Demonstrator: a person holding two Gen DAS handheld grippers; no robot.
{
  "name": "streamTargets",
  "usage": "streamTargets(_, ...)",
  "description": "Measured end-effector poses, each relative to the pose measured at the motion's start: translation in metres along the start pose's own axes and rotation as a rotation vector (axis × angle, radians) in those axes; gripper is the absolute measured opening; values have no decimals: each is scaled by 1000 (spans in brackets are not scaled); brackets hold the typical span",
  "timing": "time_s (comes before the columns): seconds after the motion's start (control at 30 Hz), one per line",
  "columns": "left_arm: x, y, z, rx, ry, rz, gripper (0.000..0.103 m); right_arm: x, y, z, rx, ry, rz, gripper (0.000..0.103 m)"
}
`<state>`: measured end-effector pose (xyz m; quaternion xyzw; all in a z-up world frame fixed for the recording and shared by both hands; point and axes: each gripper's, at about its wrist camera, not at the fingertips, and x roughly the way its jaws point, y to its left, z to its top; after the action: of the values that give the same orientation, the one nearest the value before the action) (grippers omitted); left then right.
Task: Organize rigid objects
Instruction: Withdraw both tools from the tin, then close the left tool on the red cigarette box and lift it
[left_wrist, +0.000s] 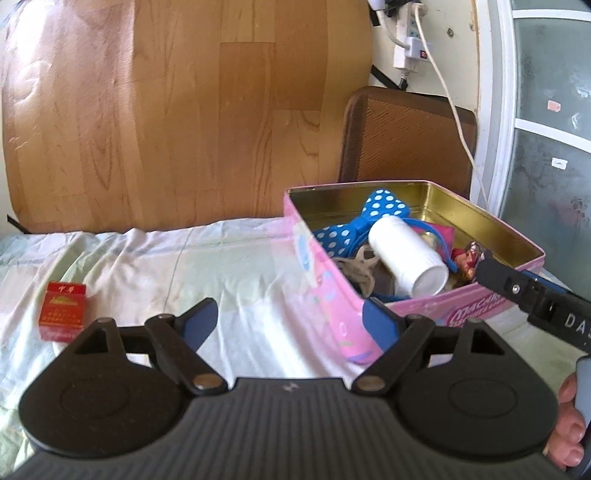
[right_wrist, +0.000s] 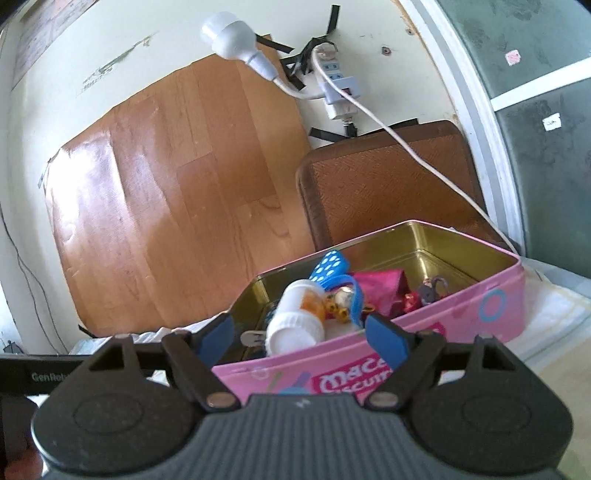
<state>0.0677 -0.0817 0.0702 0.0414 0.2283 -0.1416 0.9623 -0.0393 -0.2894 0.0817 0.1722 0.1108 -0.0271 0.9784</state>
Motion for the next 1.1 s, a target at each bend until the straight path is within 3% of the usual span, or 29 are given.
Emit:
streamTargets(0.77, -8, 54, -28, -74, 3, 61, 87, 5, 65, -12, -134, 58, 41, 76)
streamTargets(0.93, -14, 86, -32, -121, -22, 89, 87, 18, 98, -15, -221, 99, 143, 76)
streamTargets(1.03, -20, 139, -28, -216, -51, 173, 86, 45, 134, -20, -316, 177, 267, 76)
streamTargets(1.1, -15, 181, -22, -310, -28, 229, 84, 69, 166, -30, -398, 254, 341, 76)
